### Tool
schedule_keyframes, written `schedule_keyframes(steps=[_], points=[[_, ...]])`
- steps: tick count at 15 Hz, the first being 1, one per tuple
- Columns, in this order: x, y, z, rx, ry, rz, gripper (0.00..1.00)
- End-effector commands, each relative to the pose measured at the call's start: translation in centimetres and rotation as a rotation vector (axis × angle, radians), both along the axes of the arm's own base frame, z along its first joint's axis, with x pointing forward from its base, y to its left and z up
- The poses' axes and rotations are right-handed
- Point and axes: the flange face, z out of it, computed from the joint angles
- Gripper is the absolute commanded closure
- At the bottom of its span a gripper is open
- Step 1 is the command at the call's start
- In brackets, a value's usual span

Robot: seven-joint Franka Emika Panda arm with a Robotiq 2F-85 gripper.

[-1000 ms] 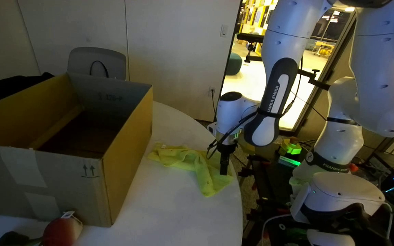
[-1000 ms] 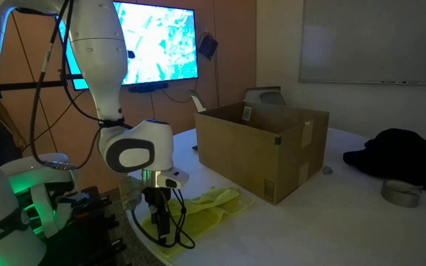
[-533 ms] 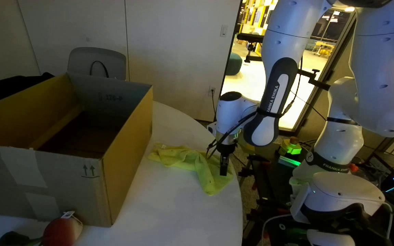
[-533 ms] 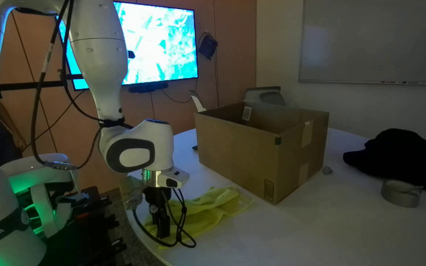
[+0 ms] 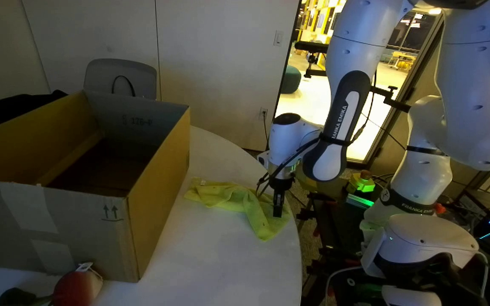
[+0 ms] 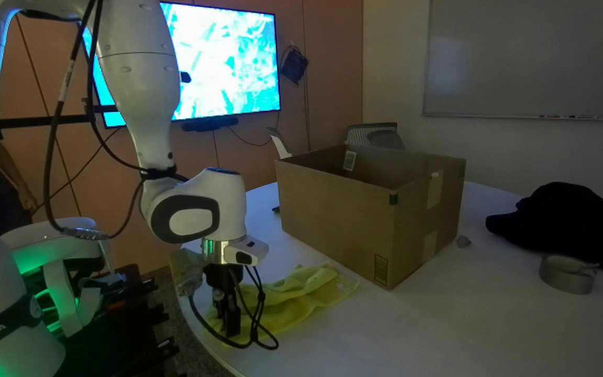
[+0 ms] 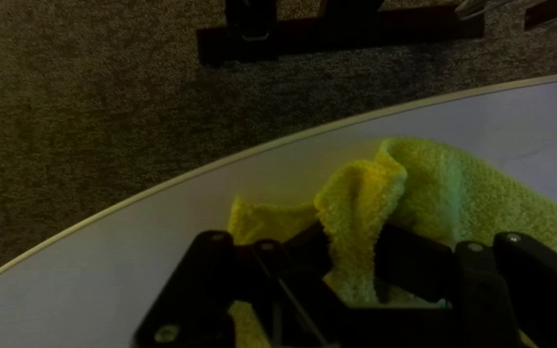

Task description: Pick up the marker and wrap it on the cloth, the pick up the cloth and put it in the box

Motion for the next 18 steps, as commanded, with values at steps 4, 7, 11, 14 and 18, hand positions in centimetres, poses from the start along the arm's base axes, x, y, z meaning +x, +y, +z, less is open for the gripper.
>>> schedule_keyframes(steps=[4, 7, 11, 14, 18], points=[[0.6, -0.3, 4.6, -0.016, -0.08, 0.006, 0.89], [3.0, -0.9, 7.2, -0.028, -0.157, 0.007, 0.9], [4.5, -1.5, 11.0, -0.011, -0.285, -0.043, 0.9], [4.4, -1.5, 13.1, 0.011, -0.375, -0.15, 0.89], [7.0, -0.4, 14.2, 0.037, -0.467, -0.328, 0.9]])
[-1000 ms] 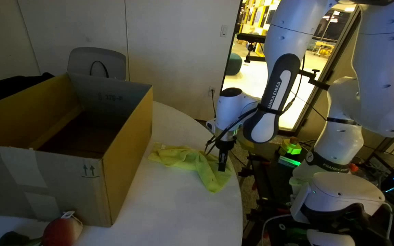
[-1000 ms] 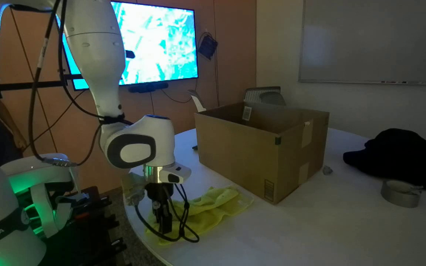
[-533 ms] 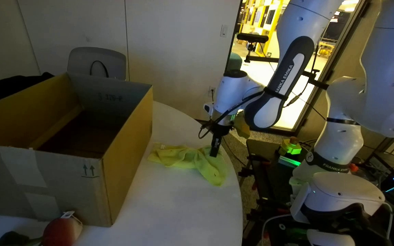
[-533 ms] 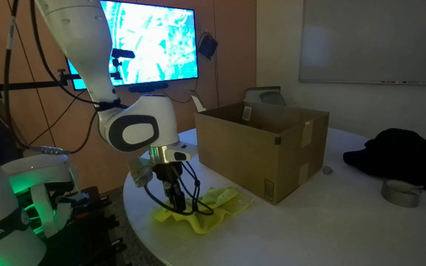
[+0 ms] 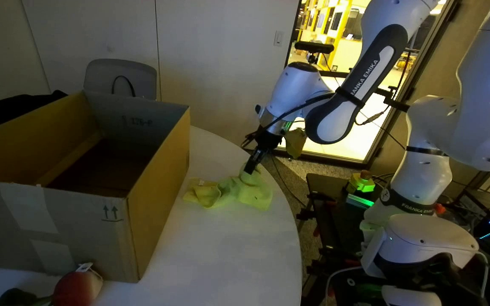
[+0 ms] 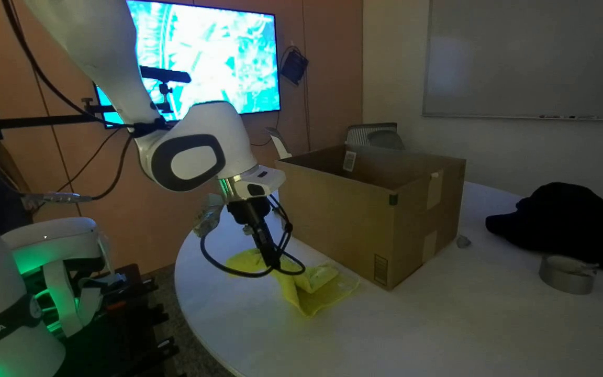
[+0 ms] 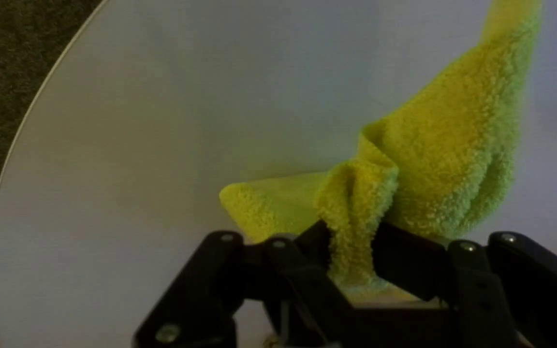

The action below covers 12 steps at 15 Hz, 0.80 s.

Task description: Pick up the marker and wrap it on the cloth, the pick up the cloth and put it in the box

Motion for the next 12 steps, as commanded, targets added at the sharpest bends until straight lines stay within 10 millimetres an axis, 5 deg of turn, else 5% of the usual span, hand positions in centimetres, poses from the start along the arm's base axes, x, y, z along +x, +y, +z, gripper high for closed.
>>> schedule_keyframes(steps=[1, 8, 12], points=[[2.4, 1.3, 0.8, 0.053, -0.097, -0.163, 0.89], [8.7, 5.2, -2.3, 0.128, -0.162, -0.468, 0.89], [10.7, 6.7, -4.4, 0.146, -0.149, -0.583, 0.89]])
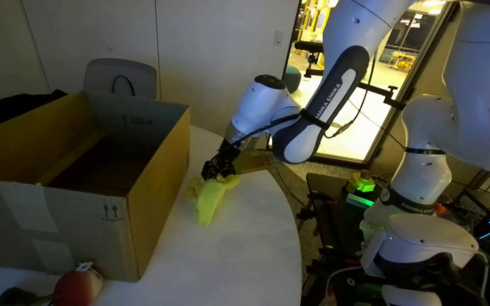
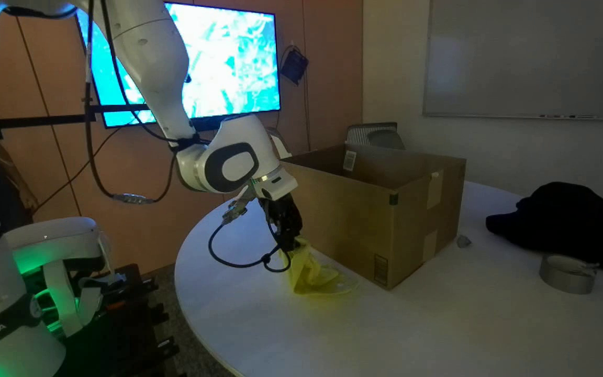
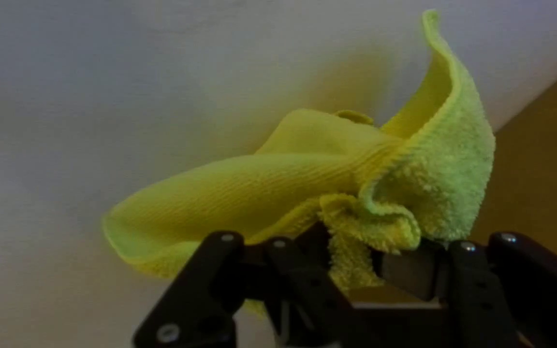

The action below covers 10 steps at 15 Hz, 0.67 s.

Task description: Pick up the marker and wrap it on the cloth, the pick up the cloth and put it in the box

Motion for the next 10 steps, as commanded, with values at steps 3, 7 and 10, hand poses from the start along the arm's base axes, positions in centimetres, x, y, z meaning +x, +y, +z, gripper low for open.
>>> schedule_keyframes(steps=[3, 7, 10], points=[[2.76, 0.93, -2.17, 0.021, -0.022, -0.121, 0.88], [2.93, 0.94, -2.31, 0.033, -0.021, -0.153, 0.62], [2.55, 0.79, -1.45, 0.026, -0.012, -0.12, 0.46]])
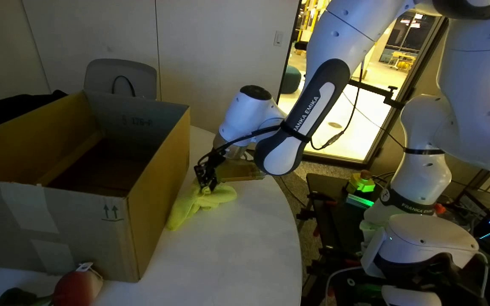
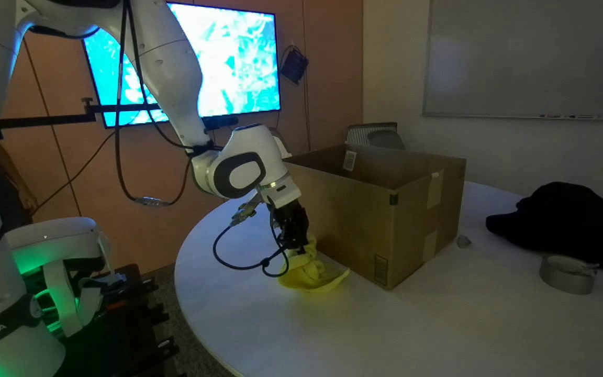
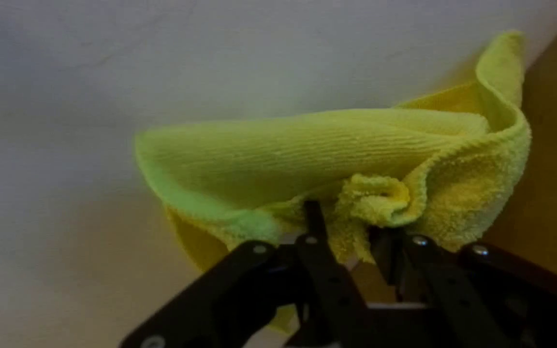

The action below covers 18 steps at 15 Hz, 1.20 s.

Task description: Pick up the marker and wrap it on the cloth, the pick up the cloth and put it in the box

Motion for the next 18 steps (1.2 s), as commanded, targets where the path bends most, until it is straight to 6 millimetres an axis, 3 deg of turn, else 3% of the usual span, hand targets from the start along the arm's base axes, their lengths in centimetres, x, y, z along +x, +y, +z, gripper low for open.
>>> schedule_keyframes(steps=[1, 6, 11, 18], points=[[-0.1, -0.5, 1.3, -0.021, -0.005, 0.045, 0.37], [-0.4, -1.3, 4.1, -0.057, -0.004, 0.168, 0.01], [-0.3, -2.0, 7.3, -0.107, 0.03, 0.287, 0.0], [-0.1, -0.2, 10.0, -0.198, 0.215, 0.617, 0.0]])
